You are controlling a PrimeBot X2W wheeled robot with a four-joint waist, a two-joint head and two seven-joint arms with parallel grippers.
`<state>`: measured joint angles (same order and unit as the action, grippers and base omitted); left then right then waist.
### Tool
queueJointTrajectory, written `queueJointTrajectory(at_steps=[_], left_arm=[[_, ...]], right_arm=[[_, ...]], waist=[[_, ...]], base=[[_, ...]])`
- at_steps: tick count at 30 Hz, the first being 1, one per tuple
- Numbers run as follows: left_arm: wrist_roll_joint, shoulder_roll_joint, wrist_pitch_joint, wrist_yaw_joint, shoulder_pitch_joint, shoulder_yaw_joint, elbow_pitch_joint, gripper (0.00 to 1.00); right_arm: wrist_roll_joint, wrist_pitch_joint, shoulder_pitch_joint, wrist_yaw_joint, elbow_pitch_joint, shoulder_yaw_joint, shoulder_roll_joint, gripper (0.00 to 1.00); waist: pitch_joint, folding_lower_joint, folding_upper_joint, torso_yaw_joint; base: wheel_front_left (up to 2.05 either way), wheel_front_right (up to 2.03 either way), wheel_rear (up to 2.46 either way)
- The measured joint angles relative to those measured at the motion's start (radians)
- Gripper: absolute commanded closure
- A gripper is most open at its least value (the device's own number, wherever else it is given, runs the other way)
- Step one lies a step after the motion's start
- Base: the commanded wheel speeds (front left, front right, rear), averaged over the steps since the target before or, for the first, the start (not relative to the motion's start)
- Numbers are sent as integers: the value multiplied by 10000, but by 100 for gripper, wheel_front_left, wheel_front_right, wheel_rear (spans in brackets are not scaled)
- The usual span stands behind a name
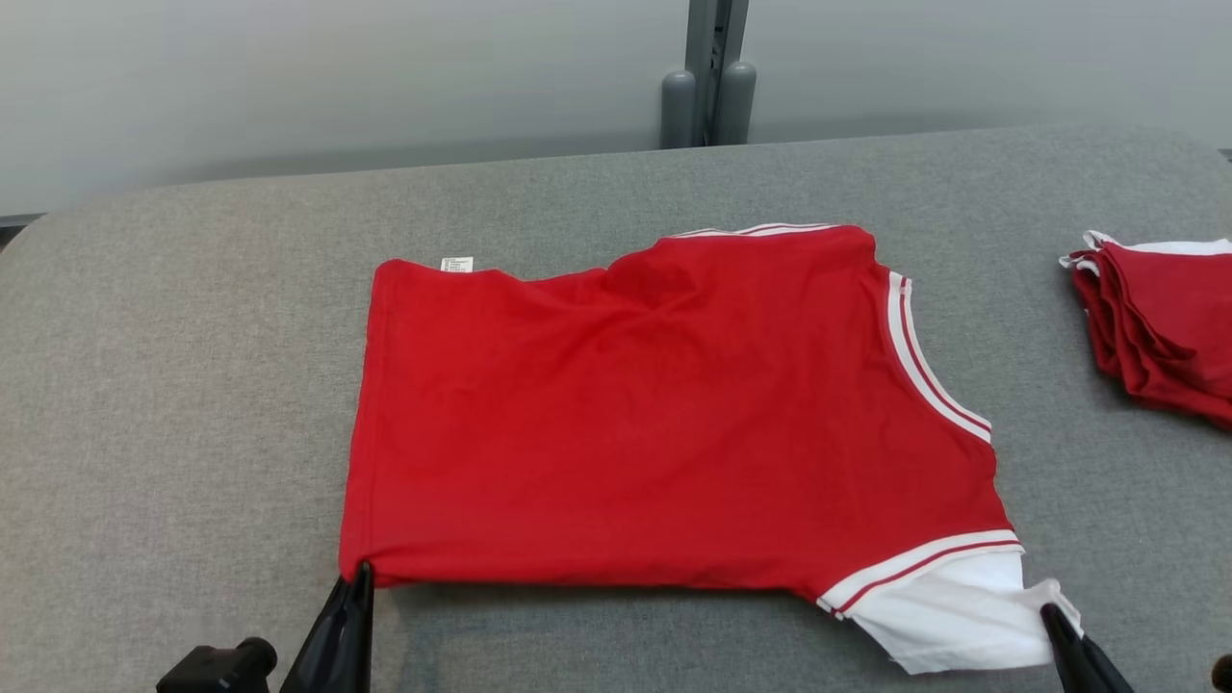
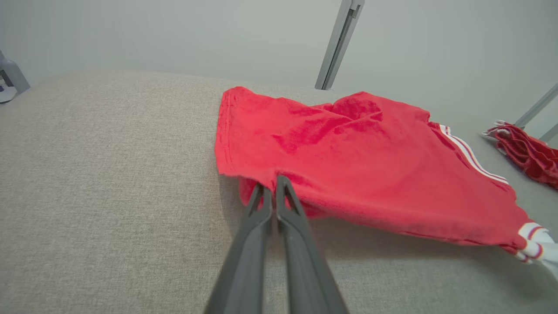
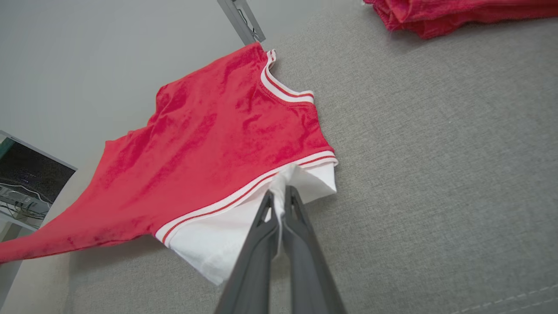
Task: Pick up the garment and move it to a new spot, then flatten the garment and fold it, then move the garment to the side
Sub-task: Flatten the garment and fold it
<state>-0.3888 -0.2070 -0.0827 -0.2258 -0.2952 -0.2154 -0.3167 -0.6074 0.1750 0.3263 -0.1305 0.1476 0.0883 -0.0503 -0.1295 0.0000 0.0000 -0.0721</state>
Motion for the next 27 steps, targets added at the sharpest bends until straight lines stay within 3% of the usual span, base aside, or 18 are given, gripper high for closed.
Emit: queueJointTrajectory(at_steps=[7,13,20,25,27], left_arm=[[-75,65,265,153,594,-77,190,100],[192,-244,435,654,2518,-42,222,100],[449,-732,198,1444,6161,36,700,100],[483,-675,-339,2094,9363,-280,1774,100],[481,-497,-397,2406,11323,-353,2976,100]], right_arm=[[566,-717,-836,0,-165,-184,6,100],[1300,-1476,-2866,0,403,-301,-25,100],[1287,-1613,-6308,0,662,-499,-941,100],[790,-1360,-9505,0,-612,-721,-1689,100],[639,-1496,-11481,0,-1638,-913,-1948,100]], waist=[[-204,0,0,-12],[-557,0,0,-32],[-1016,0,0,-24],[-1494,0,0,-19],[-1877,0,0,18]], base=[[0,0,0],[0,0,0],[0,0,0],[0,0,0],[0,0,0]])
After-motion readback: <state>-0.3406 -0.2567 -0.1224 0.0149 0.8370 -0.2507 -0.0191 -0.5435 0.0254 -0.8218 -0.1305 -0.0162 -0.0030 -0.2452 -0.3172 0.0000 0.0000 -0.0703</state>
